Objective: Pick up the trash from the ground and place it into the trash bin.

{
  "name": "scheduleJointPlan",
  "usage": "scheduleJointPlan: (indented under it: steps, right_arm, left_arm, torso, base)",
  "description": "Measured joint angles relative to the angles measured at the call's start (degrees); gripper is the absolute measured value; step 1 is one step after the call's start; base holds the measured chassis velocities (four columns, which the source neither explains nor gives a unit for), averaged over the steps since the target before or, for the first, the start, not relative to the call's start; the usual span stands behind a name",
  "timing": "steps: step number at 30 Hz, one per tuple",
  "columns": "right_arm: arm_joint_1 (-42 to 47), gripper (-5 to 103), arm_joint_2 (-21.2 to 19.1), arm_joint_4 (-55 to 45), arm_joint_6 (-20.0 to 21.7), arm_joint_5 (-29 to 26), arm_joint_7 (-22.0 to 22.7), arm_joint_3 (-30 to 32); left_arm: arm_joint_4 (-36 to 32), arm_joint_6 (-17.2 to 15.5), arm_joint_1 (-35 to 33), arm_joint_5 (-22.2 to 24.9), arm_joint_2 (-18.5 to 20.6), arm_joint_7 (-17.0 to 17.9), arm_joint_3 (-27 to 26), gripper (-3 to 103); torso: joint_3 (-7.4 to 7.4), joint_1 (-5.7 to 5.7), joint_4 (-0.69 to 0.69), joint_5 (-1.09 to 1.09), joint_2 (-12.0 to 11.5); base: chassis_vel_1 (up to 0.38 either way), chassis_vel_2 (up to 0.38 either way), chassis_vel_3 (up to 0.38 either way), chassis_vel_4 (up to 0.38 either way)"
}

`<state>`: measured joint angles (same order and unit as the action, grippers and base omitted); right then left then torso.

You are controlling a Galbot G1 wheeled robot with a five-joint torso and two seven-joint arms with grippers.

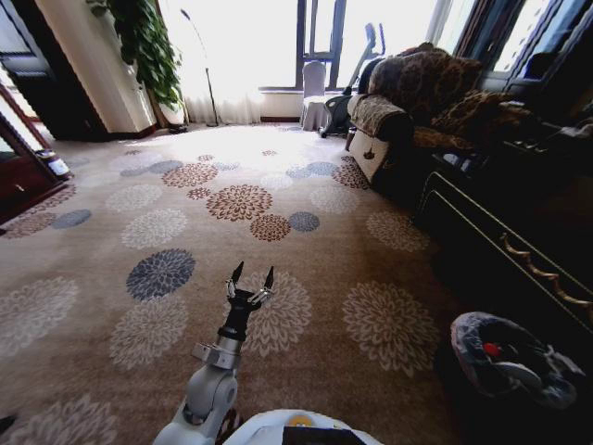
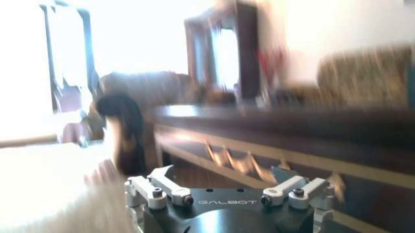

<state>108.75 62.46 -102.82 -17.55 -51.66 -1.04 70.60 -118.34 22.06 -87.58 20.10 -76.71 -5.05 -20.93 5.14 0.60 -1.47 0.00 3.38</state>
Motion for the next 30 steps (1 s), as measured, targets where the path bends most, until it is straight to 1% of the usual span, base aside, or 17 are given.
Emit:
scheduleJointPlan:
  steps: [1, 3, 4, 5, 7, 8, 10, 11, 13, 14, 15, 18, 21, 24, 26, 28, 30]
  right_arm:
    - [-0.2, 99, 1.0, -2.4, -3.2, 1.2, 0.0, -0.8]
    - [-0.6, 100, 2.5, -6.4, -6.3, 4.0, 0.0, -3.3]
    - [-0.6, 100, 2.5, -6.4, -6.3, 4.0, 0.0, -3.3]
    - [-0.9, 100, 3.9, -9.4, -7.7, 7.2, 0.0, -6.4]
    - [-2.5, 100, 7.3, -14.8, -9.1, 15.3, 0.0, -14.7]
    - [-2.5, 100, 7.3, -14.8, -9.1, 15.3, 0.0, -14.7]
    - [-5.4, 100, 10.1, -17.7, -8.1, 22.8, 0.0, -24.0]
    - [-5.4, 100, 10.1, -17.7, -8.1, 22.8, 0.0, -24.0]
    - [-7.6, 100, 10.6, -18.7, -6.2, 27.5, 0.0, -28.4]
    - [-8.5, 100, 10.4, -19.5, -4.0, 30.7, 0.0, -30.0]
    - [-8.5, 100, 10.4, -19.5, -4.0, 30.7, 0.0, -30.0]
    - [-10.3, 100, 8.6, -20.7, 0.3, 33.4, 0.0, -32.3]
    - [-11.8, 100, 7.8, -20.6, 1.7, 34.3, 0.0, -34.0]
    - [-13.2, 100, 7.5, -20.4, 3.6, 35.4, 0.0, -35.4]
    - [-13.7, 100, 7.5, -21.2, 6.5, 36.0, 0.0, -36.3]
    - [-13.7, 100, 7.6, -21.7, 7.5, 36.1, 0.0, -36.6]
    - [-12.8, 100, 7.7, -24.1, 11.2, 36.1, 0.0, -37.0]
  left_arm:
    - [-0.2, -0.6, 0.0, -1.1, -0.1, 0.9, 0.0, 96]
    - [-1.2, -2.1, -0.6, -3.2, -0.4, 3.5, 0.2, 96]
    - [-1.2, -2.1, -0.6, -3.2, -0.4, 3.5, 0.2, 96]
    - [-2.1, -3.5, -1.6, -4.8, -0.7, 6.0, 0.2, 93]
    - [-4.9, -8.0, -4.5, -7.1, -1.6, 11.2, -0.4, 96]
    - [-4.9, -8.0, -4.5, -7.1, -1.6, 11.2, -0.4, 96]
    - [-8.2, -12.6, -8.8, -9.3, -2.8, 16.8, -1.7, 98]
    - [-8.2, -12.6, -8.8, -9.3, -2.8, 16.8, -1.7, 98]
    - [-10.8, -14.2, -12.1, -10.9, -3.6, 18.6, -2.9, 98]
    - [-12.3, -14.7, -14.1, -11.9, -4.2, 19.3, -3.4, 98]
    - [-12.3, -14.7, -14.1, -11.9, -4.2, 19.3, -3.4, 98]
    - [-16.0, -15.5, -18.8, -14.8, -6.5, 21.9, -3.4, 98]
    - [-17.5, -15.9, -22.0, -17.9, -8.4, 22.8, -2.2, 99]
    - [-17.9, -14.4, -26.3, -20.5, -10.0, 22.3, -0.7, 99]
    - [-17.8, -9.9, -29.9, -23.0, -11.3, 19.7, 0.1, 99]
    - [-17.8, -8.5, -30.7, -23.7, -11.7, 18.7, 0.3, 100]
    - [-19.0, -5.2, -32.3, -25.1, -12.4, 15.8, 0.5, 100]
  torso:
    - [0.00, 0.00, 0.00, -0.02, 0.0]
    - [0.00, 0.00, 0.01, -0.02, 0.0]
    - [0.00, 0.00, 0.01, -0.02, 0.0]
    - [0.00, 0.00, -0.01, -0.05, 0.0]
    - [0.00, 0.00, -0.02, 0.00, 0.0]
    - [0.00, 0.00, -0.02, 0.00, 0.0]
    - [0.01, 0.00, -0.02, 0.01, 0.0]
    - [0.01, 0.00, -0.02, 0.01, 0.0]
    - [0.01, 0.00, -0.04, 0.00, 0.0]
    - [0.01, 0.00, -0.01, -0.01, 0.0]
    - [0.01, 0.00, -0.01, -0.01, 0.0]
    - [0.00, 0.00, -0.01, -0.01, 0.0]
    - [0.00, 0.00, -0.01, 0.00, 0.0]
    - [0.01, 0.00, -0.02, 0.01, 0.0]
    - [0.00, 0.00, -0.02, 0.02, 0.0]
    - [0.00, 0.00, -0.02, 0.00, 0.0]
    - [0.00, 0.00, -0.01, 0.00, 0.0]
  base:
    - [0.000, 0.000, 0.000, 0.000]
    - [0.000, 0.000, 0.000, 0.000]
    - [0.000, 0.000, 0.000, 0.000]
    - [0.000, 0.000, 0.000, 0.000]
    - [0.000, 0.000, 0.000, 0.000]
    - [0.000, 0.000, 0.000, 0.000]
    - [0.000, 0.000, 0.000, 0.000]
    - [0.000, 0.000, 0.000, 0.000]
    - [0.000, 0.000, 0.000, 0.000]
    - [0.000, 0.000, 0.000, 0.000]
    - [0.000, 0.000, 0.000, 0.000]
    - [0.000, 0.000, 0.000, 0.000]
    - [0.000, 0.000, 0.000, 0.000]
    - [0.000, 0.000, 0.000, 0.000]
    - [0.000, 0.000, 0.000, 0.000]
    - [0.000, 0.000, 0.000, 0.000]
    - [0.000, 0.000, 0.000, 0.000]
